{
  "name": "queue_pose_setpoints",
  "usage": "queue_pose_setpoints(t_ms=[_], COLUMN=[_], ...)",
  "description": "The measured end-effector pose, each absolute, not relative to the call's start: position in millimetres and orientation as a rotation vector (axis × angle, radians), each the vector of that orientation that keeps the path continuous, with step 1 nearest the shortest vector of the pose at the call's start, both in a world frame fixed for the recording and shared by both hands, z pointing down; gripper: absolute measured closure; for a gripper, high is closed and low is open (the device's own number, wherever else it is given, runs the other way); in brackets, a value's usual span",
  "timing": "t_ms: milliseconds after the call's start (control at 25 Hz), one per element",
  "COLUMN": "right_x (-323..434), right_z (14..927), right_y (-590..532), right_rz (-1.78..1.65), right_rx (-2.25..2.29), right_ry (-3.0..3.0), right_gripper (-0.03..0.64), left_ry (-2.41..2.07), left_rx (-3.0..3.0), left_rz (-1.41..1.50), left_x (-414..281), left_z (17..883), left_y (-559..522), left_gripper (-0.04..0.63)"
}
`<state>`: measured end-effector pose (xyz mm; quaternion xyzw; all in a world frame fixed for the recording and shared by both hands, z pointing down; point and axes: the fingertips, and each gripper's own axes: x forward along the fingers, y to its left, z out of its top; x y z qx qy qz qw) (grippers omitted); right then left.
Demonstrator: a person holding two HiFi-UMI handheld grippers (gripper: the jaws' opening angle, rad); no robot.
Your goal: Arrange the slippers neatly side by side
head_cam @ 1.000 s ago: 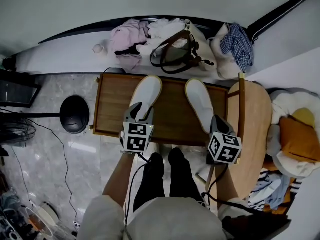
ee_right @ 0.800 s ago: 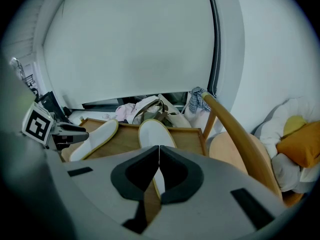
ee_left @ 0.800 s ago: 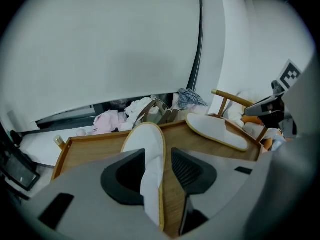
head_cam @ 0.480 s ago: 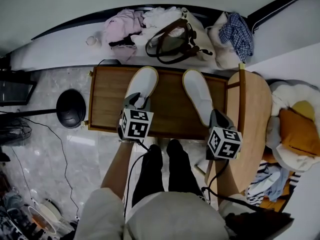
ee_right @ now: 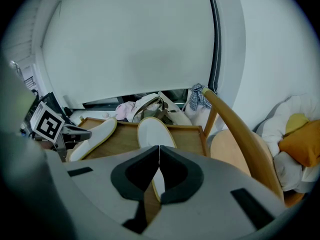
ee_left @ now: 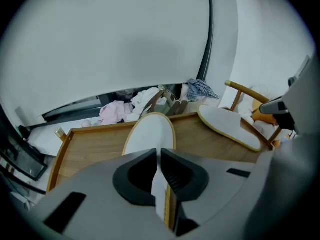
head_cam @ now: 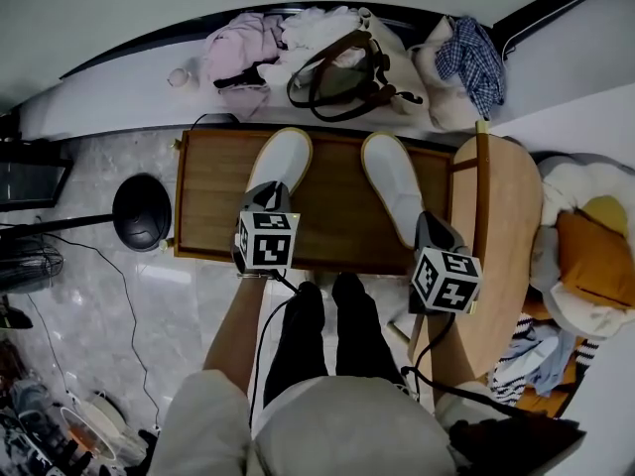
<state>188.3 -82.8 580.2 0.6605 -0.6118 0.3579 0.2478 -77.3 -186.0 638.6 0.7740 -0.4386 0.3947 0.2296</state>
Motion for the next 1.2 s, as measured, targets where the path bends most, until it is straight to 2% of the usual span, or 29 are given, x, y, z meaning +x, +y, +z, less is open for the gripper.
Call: queue_pose_setpoints(t_ms=[1200], right_x=[182.5], right_z=[543.8], right_y=[-105.9], right_rz=[0.896], right_rx=[1.730], right_ry=[-1.838], right_gripper=[0.583], left_ry=[-1.527], left_rx=[1.886], left_rz=[0.918], left_x=[-97.4], left_z=[585.1], left_y=[-173.8], left_gripper=[0.563])
